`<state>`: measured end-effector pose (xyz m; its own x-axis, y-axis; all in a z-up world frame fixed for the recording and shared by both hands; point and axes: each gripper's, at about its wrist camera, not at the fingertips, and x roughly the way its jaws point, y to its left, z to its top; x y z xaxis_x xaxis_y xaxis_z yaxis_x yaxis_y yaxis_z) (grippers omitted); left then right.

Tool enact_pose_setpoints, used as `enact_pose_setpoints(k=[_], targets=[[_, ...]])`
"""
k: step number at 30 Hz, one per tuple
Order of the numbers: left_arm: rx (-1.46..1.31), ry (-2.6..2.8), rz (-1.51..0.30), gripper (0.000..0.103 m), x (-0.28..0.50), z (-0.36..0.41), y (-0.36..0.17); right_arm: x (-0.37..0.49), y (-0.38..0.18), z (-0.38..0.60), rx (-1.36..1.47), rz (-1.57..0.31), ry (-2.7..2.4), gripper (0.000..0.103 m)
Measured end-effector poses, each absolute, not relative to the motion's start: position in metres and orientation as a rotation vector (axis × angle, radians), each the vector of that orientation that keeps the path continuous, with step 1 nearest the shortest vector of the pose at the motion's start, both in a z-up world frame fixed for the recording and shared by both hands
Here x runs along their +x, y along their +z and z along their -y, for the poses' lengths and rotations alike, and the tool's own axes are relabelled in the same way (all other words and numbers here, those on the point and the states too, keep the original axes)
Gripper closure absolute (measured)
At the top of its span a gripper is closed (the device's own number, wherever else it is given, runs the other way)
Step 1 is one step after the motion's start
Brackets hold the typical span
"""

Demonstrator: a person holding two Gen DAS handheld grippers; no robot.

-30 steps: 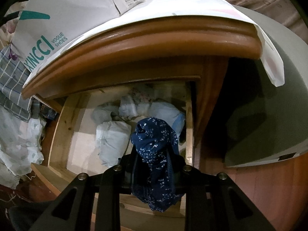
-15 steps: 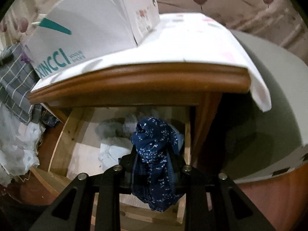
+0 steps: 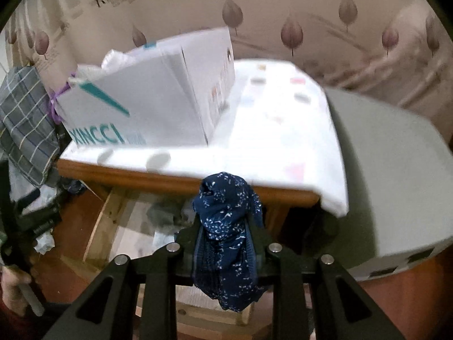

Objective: Take underwear out of drawer
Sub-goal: 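Move the open left tool back over the drawer while the right tool carries the navy underwear toward the box, then lower the navy speckled underwear into the white box and open the right tool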

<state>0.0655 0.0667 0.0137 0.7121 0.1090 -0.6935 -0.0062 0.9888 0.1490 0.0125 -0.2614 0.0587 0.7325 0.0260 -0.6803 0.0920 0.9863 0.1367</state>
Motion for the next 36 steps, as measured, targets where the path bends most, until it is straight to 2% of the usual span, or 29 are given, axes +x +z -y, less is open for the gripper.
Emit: enact_pose_setpoints(k=[13, 19, 24, 36], targets=[[0.12, 0.059, -0.798, 0.01, 0.071, -0.075, 0.012, 0.064, 0.188, 0.248, 0.091, -0.594, -0.013, 0.078], [0.097, 0.055, -0.815, 0.01, 0.073, -0.08, 0.01, 0.103, 0.226, 0.225, 0.068, -0.58, 0.023, 0.078], [0.092, 0.058, -0.835, 0.01, 0.075, -0.084, 0.009, 0.141, 0.228, 0.207, 0.035, -0.635, 0.037, 0.078], [0.065, 0.053, -0.856, 0.01, 0.079, -0.092, 0.009, 0.223, 0.174, 0.176, -0.046, -0.817, 0.004, 0.077]])
